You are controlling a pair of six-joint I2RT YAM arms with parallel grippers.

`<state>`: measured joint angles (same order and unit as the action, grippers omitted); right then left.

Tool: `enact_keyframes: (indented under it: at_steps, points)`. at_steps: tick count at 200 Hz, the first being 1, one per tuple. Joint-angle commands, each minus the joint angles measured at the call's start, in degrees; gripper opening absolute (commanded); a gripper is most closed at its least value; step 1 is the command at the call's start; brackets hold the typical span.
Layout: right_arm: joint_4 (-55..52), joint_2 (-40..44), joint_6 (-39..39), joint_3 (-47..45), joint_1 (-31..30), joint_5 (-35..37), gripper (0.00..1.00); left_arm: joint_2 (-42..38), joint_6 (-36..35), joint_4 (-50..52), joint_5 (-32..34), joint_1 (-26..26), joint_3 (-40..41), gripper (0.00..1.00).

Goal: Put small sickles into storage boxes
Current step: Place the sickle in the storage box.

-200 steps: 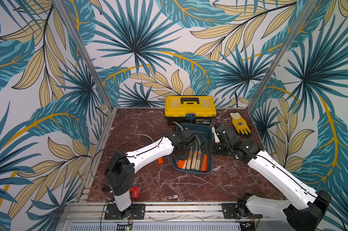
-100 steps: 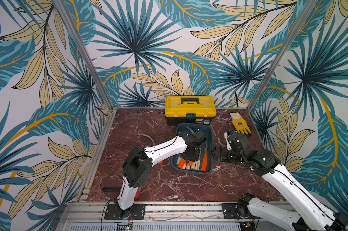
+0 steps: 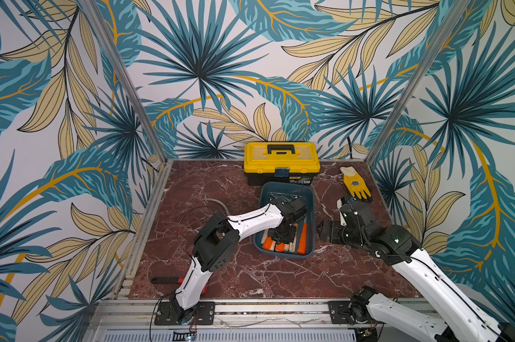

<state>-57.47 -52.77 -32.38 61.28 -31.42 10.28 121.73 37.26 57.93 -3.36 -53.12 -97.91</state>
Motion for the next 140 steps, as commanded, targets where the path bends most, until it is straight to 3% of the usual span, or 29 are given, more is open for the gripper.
enact_keyframes:
  at_steps: [1, 32, 112, 140]
  points:
    - [-1.6, 0.3, -0.7, -0.4, 0.2, 0.9, 1.0, 0.2, -1.5, -0.7, -0.5, -0.1, -2.6, 0.26]
    - [-1.3, -0.1, -0.4, 0.0, 0.2, 0.7, 0.99, -0.2, -2.1, -0.7, -0.6, -0.1, -3.3, 0.42]
    - [1.9, -1.5, 0.6, 0.9, 0.2, -1.6, 0.99, -5.1, -3.5, -0.5, 0.9, -0.1, -4.4, 0.6]
    - [3.5, -2.7, 1.1, 1.3, 0.1, -3.1, 1.0, -7.4, -3.9, -0.4, 2.0, 0.2, -4.2, 0.76]
